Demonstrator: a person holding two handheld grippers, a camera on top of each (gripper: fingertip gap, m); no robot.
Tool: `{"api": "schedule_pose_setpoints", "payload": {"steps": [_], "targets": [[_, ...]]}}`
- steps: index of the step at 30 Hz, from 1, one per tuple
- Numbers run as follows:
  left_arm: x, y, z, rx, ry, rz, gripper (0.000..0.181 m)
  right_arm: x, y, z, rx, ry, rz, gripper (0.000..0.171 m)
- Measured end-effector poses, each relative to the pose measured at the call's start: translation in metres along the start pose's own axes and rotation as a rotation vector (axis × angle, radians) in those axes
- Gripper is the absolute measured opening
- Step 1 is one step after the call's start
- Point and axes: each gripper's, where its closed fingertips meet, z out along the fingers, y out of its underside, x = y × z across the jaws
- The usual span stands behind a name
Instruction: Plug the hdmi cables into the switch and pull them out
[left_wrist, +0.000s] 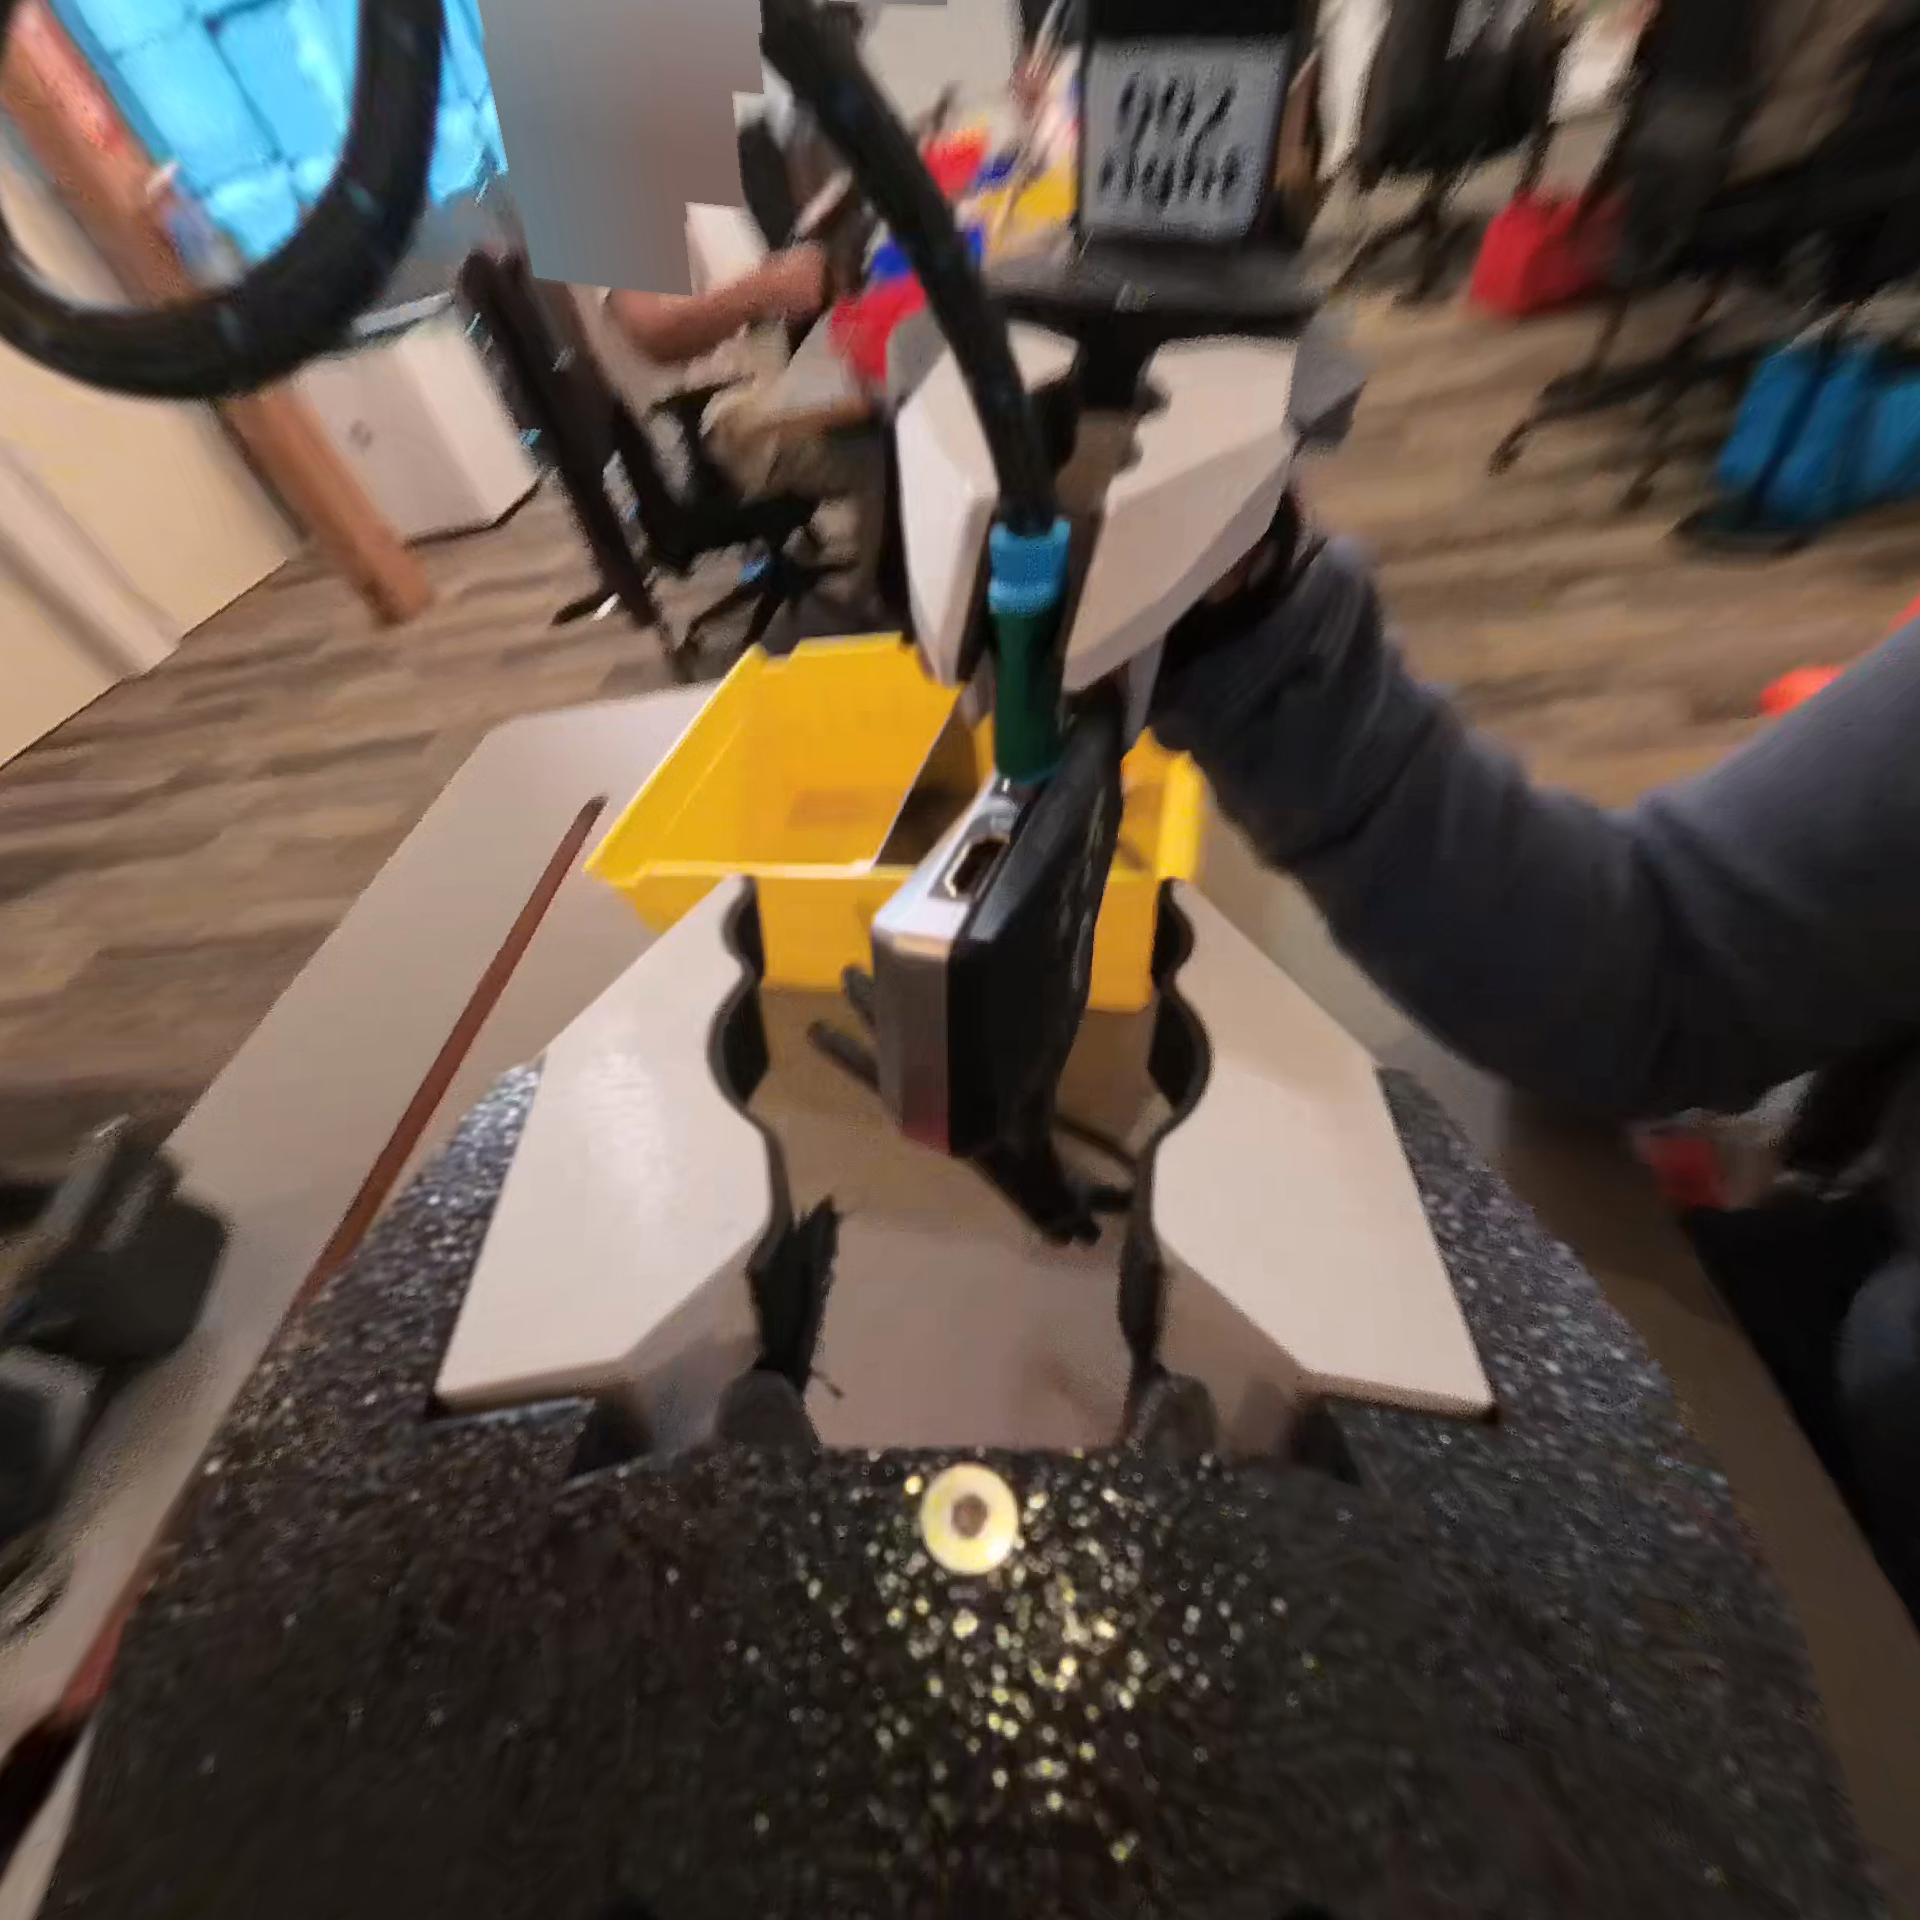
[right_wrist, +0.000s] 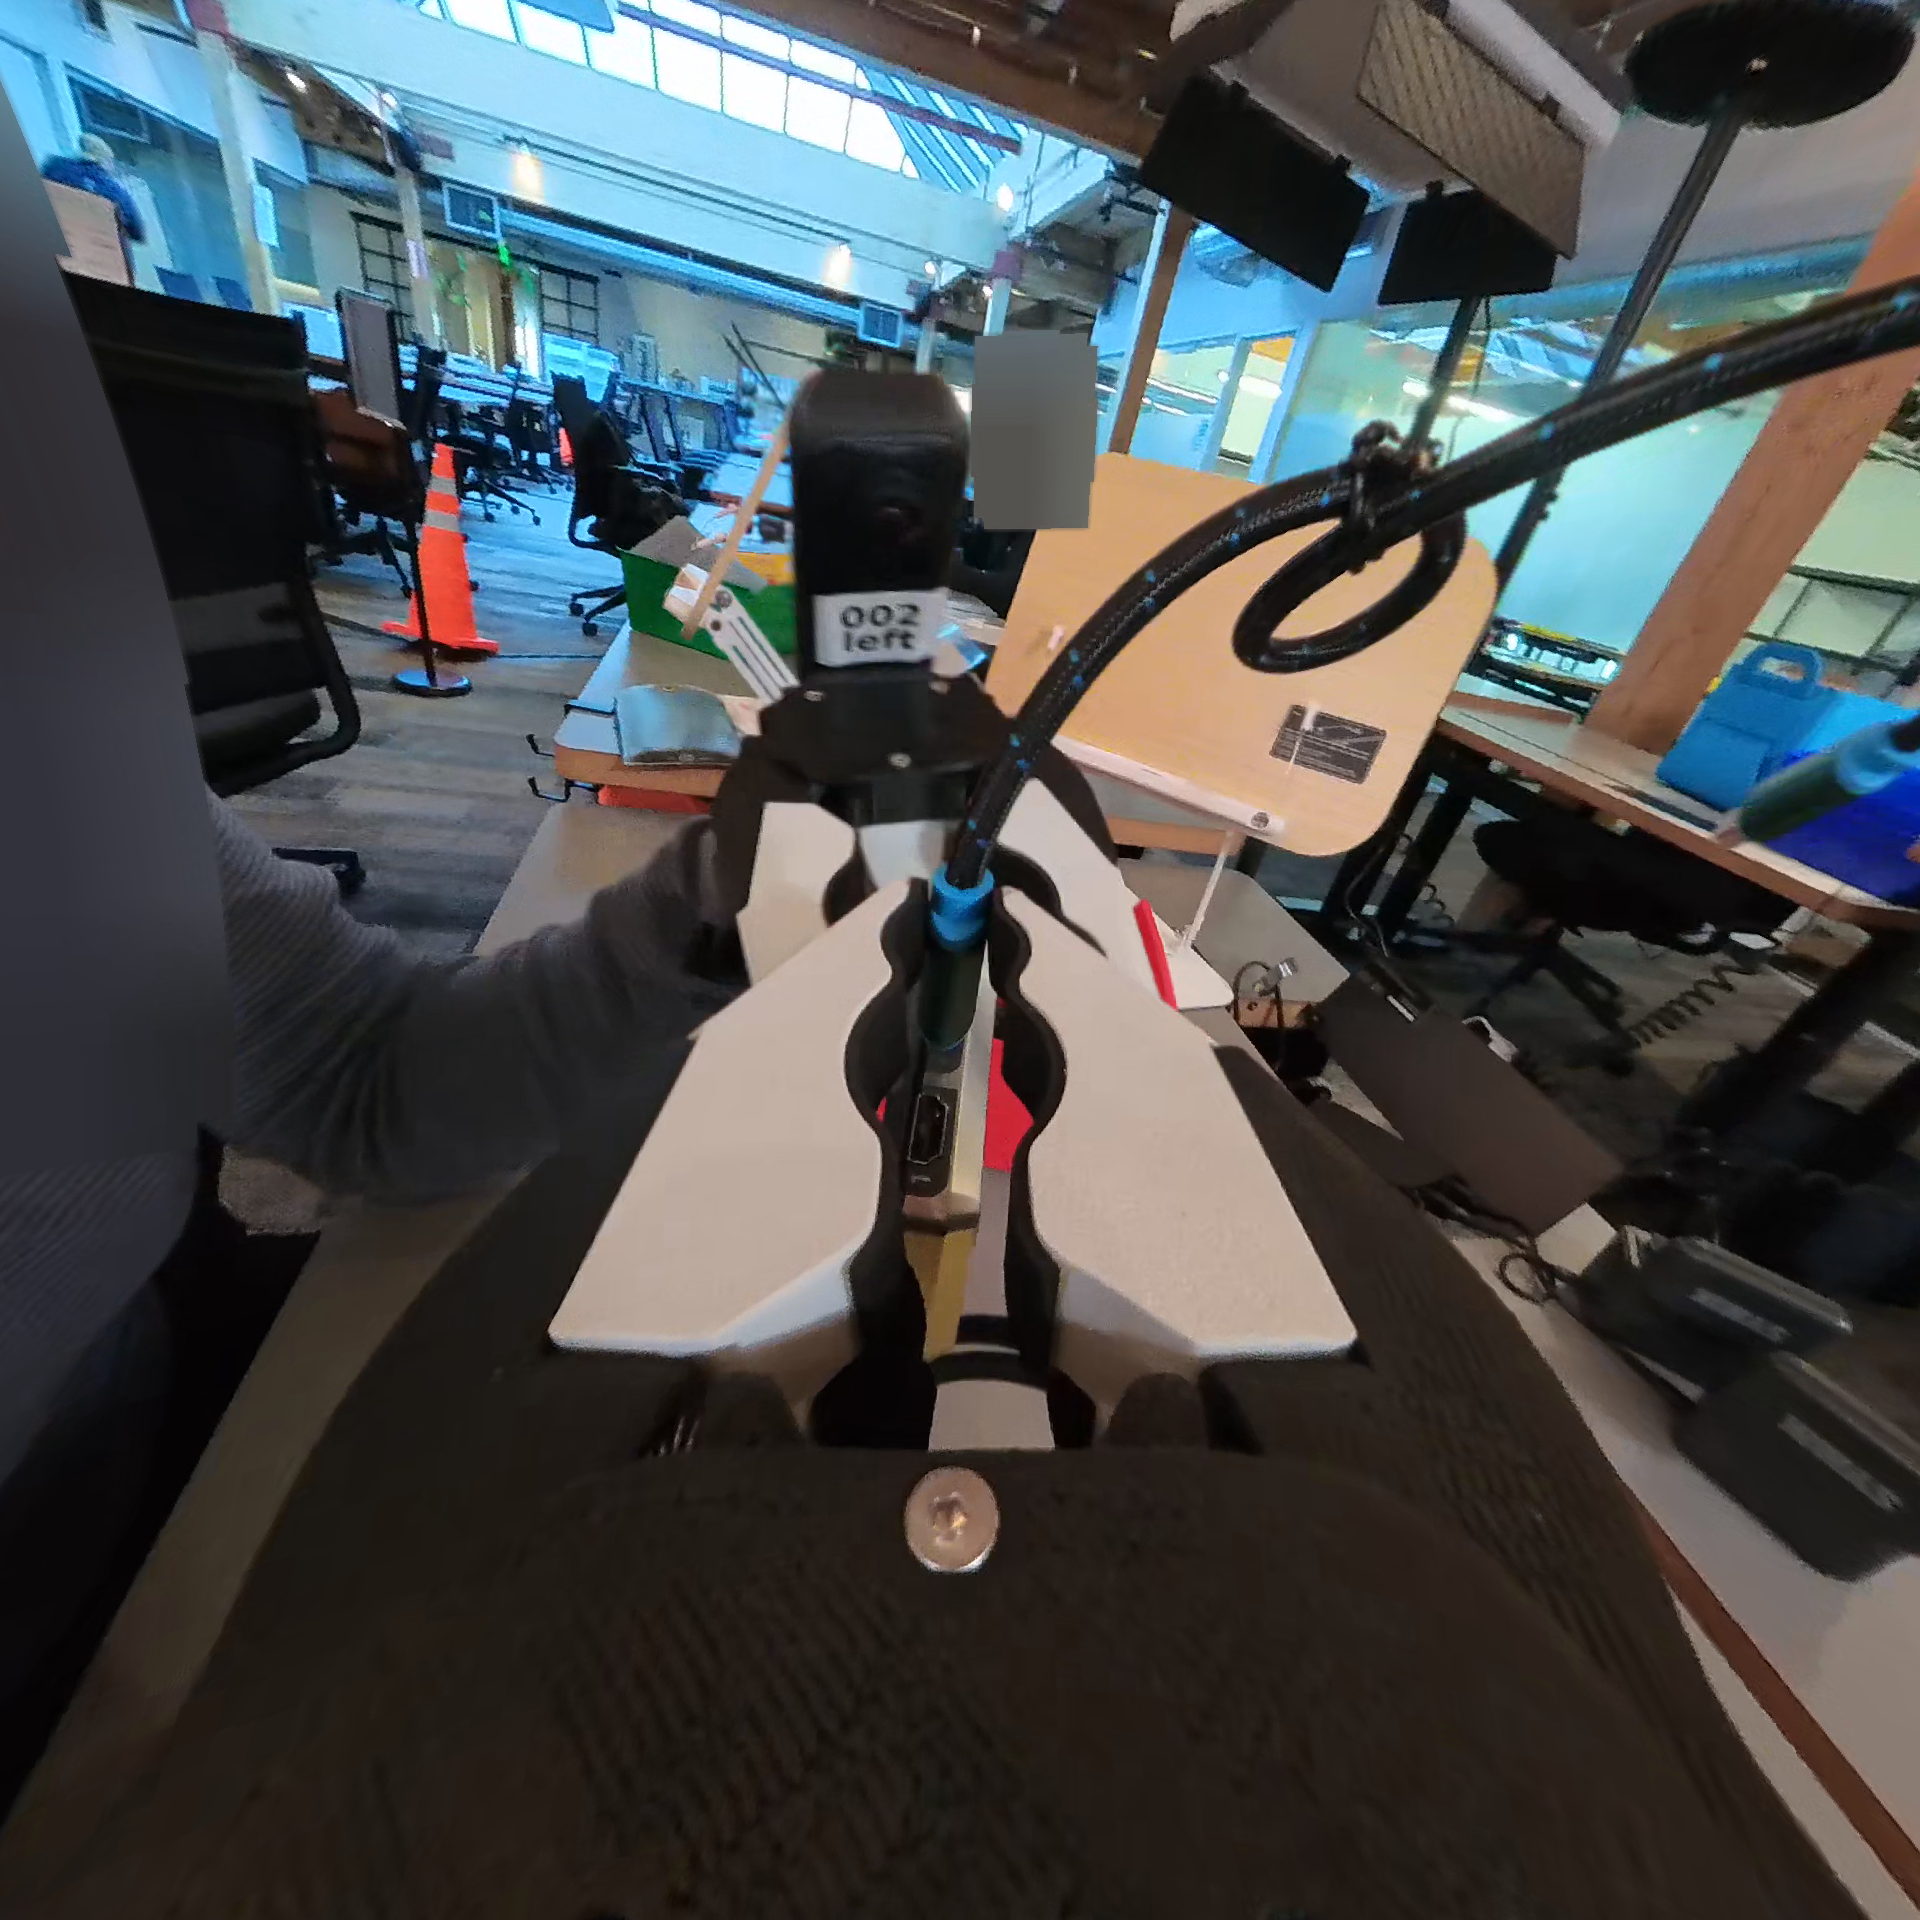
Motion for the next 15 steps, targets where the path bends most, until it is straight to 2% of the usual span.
{"api": "schedule_pose_setpoints", "payload": {"steps": [3,6,8,12,15], "targets": [[0.012,-0.014,-0.007,0.147,0.163,-0.046,0.027,-0.004,-0.001,0.008,0.006,-0.016,-0.024,0.01],[0.017,-0.014,-0.01,0.19,0.212,-0.016,0.025,-0.008,-0.006,0.016,0.022,-0.026,-0.046,0.009],[0.02,-0.008,-0.007,0.165,0.224,0.015,0.028,-0.009,-0.009,0.02,0.034,-0.017,-0.06,0.009],[0.021,-0.013,-0.008,0.158,0.211,0.023,0.02,-0.011,-0.016,0.022,0.064,-0.009,-0.076,0.01],[0.024,-0.009,-0.01,0.072,0.163,0.071,0.02,-0.015,-0.015,0.02,0.04,0.007,-0.097,0.012]]}}
